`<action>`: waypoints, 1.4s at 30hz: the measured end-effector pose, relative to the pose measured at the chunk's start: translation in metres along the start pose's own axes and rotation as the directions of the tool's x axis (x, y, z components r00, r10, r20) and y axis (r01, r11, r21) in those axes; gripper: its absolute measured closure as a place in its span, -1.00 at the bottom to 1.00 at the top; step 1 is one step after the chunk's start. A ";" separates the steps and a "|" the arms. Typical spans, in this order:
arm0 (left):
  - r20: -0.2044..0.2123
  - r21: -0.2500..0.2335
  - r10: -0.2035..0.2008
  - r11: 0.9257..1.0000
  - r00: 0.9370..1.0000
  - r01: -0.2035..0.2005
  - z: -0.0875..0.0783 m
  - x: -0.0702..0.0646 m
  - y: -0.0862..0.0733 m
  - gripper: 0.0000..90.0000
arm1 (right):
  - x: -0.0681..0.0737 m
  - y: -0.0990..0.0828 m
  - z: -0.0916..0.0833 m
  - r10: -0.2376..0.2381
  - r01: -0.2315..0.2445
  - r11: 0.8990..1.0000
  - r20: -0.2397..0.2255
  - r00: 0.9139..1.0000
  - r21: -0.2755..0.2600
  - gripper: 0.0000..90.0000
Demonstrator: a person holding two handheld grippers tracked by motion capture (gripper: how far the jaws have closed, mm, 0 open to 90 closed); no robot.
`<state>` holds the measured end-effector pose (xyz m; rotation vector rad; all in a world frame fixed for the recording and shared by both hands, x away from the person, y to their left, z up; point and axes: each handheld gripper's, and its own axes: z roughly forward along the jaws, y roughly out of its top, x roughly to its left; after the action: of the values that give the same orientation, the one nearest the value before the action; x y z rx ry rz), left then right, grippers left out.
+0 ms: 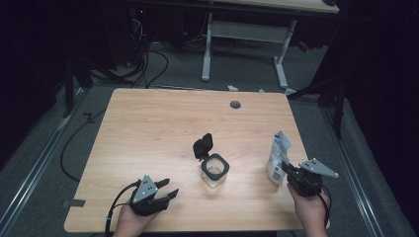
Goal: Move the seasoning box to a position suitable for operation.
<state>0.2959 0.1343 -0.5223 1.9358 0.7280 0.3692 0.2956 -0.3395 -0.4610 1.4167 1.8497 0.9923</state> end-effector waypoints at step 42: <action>0.063 -0.038 0.015 0.999 0.998 -0.013 0.004 -0.012 -0.001 0.14 | 0.018 0.065 -0.021 -0.123 0.204 0.832 -0.186 0.975 0.516 0.99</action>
<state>0.2882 0.1246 -0.5244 1.9094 0.6619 0.3264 0.3079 -0.3166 -0.3958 1.4769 2.4433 0.5173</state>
